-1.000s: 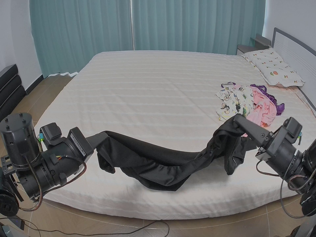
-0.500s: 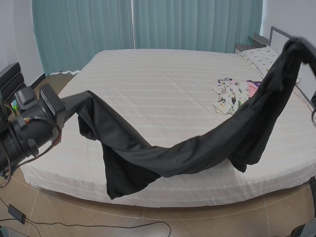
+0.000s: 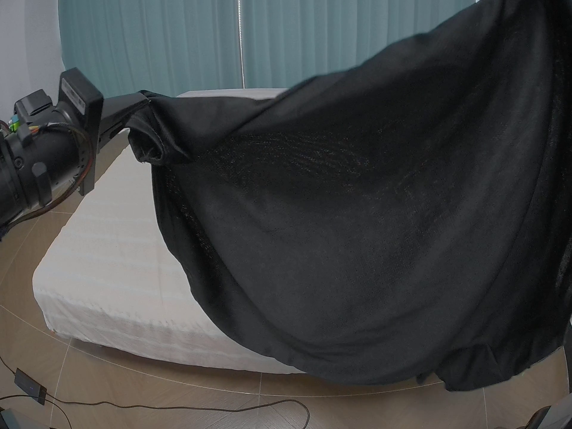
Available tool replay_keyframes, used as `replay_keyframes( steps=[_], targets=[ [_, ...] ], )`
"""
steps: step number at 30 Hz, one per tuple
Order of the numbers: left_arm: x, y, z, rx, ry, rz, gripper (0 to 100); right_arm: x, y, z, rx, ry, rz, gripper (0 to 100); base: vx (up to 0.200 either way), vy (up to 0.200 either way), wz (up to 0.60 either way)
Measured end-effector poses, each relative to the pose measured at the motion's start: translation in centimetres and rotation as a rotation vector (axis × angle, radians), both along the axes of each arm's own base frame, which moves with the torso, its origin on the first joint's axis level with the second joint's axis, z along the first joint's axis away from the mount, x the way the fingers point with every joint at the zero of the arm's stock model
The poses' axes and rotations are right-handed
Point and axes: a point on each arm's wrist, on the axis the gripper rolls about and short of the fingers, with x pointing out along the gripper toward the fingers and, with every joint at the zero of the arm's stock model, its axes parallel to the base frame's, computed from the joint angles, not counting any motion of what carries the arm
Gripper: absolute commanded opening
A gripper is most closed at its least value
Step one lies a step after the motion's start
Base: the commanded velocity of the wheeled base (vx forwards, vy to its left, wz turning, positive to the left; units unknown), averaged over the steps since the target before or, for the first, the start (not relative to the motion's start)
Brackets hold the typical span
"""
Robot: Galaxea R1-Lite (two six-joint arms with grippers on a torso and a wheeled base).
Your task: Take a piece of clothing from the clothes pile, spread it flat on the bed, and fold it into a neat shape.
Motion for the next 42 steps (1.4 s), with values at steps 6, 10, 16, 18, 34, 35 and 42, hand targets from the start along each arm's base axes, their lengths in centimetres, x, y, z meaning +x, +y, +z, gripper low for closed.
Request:
replay_keyframes(
  steps=[6,10,16,18,34,35,42],
  targets=[
    [3.3,-1.1,-1.7,0.047,0.088,0.031,0,8.6,1.8,-2.3,-0.077,0.143,-0.095,0,0.167,0.000,0.00],
    [5.8,-1.7,-3.5,0.082,0.158,0.056,0,13.7,2.5,-5.0,-0.108,0.216,-0.135,0,0.200,0.000,0.00],
    [9.3,-2.5,-6.3,0.123,0.247,0.082,0,19.9,3.2,-9.6,-0.150,0.318,-0.178,0,0.200,0.000,0.00],
    [10.2,-2.7,-7.3,0.136,0.274,0.087,0,21.1,3.2,-10.7,-0.157,0.336,-0.187,0,0.200,0.000,0.00],
    [16.9,-3.5,-12.7,0.157,0.346,0.139,0,26.4,4.3,-18.9,-0.232,0.505,-0.233,0,0.200,0.000,0.00],
    [17.2,-3.6,-13.2,0.161,0.357,0.142,0,26.7,4.4,-19.4,-0.233,0.514,-0.240,0,0.200,0.000,0.00],
    [18.8,-3.7,-16.3,0.161,0.437,0.158,0,28.6,4.9,-22.6,-0.238,0.562,-0.275,0,0.057,0.000,0.00]
  ],
)
